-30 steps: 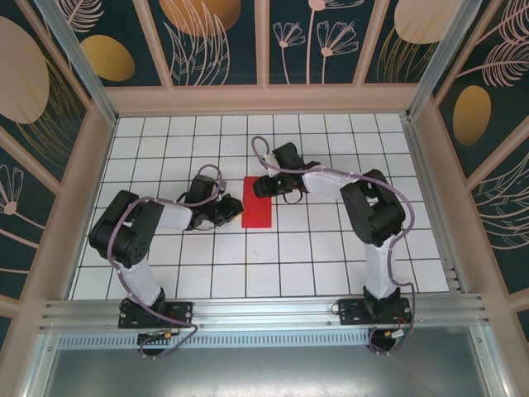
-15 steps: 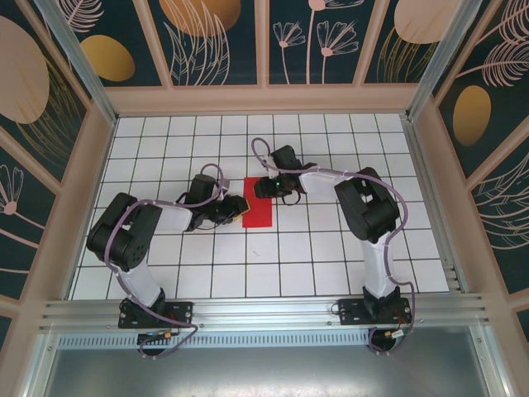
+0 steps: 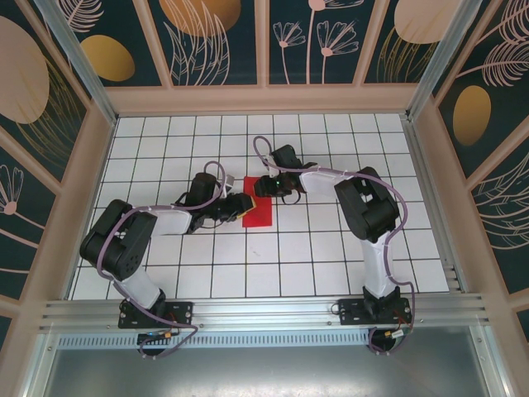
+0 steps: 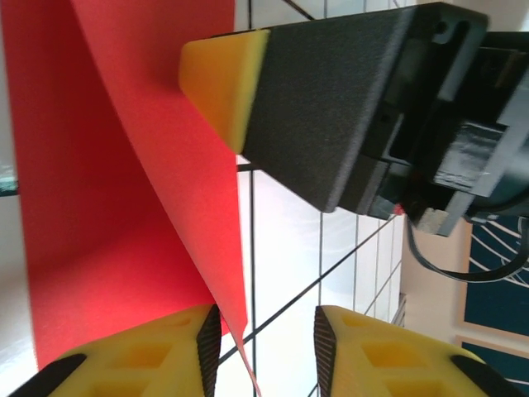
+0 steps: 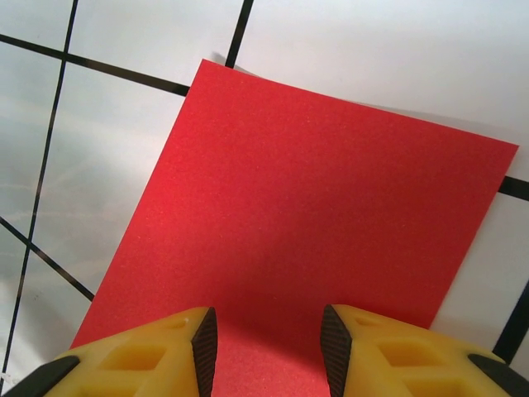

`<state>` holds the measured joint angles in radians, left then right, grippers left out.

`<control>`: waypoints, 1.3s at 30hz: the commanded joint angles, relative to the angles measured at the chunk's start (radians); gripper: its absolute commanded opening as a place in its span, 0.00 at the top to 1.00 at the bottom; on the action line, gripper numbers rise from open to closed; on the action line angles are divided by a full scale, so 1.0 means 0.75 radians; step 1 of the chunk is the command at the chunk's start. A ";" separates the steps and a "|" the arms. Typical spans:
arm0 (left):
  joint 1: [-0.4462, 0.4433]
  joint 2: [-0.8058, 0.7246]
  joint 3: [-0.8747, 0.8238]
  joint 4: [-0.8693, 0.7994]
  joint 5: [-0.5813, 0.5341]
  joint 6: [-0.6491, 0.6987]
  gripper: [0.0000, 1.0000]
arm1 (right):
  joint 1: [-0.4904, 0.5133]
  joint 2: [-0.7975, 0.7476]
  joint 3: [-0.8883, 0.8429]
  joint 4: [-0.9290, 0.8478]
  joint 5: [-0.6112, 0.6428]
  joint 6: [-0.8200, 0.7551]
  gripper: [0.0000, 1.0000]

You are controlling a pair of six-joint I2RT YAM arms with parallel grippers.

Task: Fold a paper plane with a square sheet of paper (pick it up from the middle)
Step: Fold the triangle a second time at the center of the table.

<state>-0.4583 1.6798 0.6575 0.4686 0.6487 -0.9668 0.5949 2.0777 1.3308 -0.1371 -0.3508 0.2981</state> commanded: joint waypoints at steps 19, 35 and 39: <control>-0.005 0.189 0.121 0.129 -0.037 -0.037 0.47 | -0.056 0.019 -0.036 0.066 -0.246 0.224 0.57; -0.005 0.209 0.136 0.058 -0.081 0.000 0.66 | -0.118 -0.248 -0.193 0.083 -0.324 0.187 0.57; -0.005 0.213 0.140 0.056 -0.081 0.001 0.68 | -0.114 -0.299 -0.247 0.071 -0.360 0.154 0.56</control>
<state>-0.4583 1.8229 0.7387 0.5190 0.5934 -0.9886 0.5056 1.8946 1.1744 -0.0856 -0.5781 0.4469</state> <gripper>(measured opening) 0.321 0.435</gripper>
